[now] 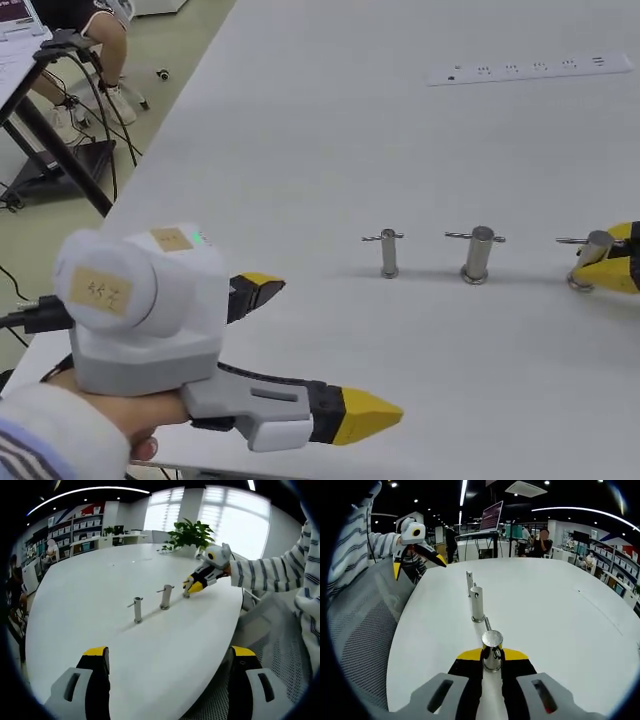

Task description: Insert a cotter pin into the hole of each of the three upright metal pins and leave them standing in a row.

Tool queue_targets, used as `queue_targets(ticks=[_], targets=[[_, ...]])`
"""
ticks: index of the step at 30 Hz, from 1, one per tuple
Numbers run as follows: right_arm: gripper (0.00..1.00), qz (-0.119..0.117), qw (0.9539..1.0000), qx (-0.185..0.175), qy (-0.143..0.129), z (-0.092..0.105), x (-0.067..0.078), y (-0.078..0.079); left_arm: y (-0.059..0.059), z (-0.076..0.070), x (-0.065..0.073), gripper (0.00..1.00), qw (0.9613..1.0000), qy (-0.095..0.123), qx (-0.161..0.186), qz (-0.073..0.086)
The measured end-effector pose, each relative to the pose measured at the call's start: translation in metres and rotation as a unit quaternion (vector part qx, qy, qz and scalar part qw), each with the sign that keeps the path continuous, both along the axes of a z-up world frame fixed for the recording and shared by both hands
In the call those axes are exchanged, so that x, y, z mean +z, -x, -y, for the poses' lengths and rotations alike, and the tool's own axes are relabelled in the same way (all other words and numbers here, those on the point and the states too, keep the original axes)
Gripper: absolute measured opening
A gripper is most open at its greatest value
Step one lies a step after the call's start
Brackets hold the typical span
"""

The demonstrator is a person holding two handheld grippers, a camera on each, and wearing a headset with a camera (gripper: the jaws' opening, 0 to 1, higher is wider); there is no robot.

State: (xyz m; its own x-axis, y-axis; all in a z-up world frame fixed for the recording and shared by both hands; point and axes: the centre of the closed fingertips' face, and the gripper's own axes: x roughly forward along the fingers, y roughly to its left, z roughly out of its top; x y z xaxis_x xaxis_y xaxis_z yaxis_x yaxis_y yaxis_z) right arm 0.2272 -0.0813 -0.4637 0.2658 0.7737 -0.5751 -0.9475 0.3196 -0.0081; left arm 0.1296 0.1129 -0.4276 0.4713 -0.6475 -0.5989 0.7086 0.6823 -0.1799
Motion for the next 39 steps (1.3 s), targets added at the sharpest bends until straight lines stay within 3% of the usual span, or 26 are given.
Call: queue_targets(ticks=[12,15,18,20,21,24,33,39], targets=[[0.09,0.009,0.9997,0.024,0.002,-0.003,0.000,-0.002,-0.003,0.002,0.000,0.99,1.0000,-0.001,-0.002,-0.003],[0.09,-0.002,1.0000,0.010,-0.001,-0.002,0.000,-0.003,-0.004,0.003,0.001,0.99,1.0000,-0.001,-0.002,-0.002],[0.16,-0.002,1.0000,-0.006,-0.003,-0.001,0.001,-0.006,-0.005,0.003,0.001,0.99,1.0000,0.001,-0.002,-0.001],[0.27,-0.012,0.9995,-0.026,-0.014,0.000,0.005,-0.006,-0.006,0.004,0.001,0.99,1.0000,0.001,-0.001,0.000],[0.31,-0.006,0.9995,-0.026,-0.018,0.000,0.008,-0.006,-0.007,0.004,0.001,0.99,1.0000,0.001,0.000,-0.001],[0.35,-0.007,0.9985,-0.045,-0.029,0.000,0.019,-0.004,-0.008,0.004,0.001,0.99,1.0000,0.002,0.002,0.000],[0.50,0.012,0.9907,-0.110,-0.080,0.004,0.056,0.007,-0.018,0.006,0.006,0.99,0.9995,0.021,0.020,0.007],[0.60,0.001,0.9796,-0.168,-0.111,0.013,0.066,0.019,-0.022,0.007,0.008,0.99,0.9988,0.036,0.031,0.011]])
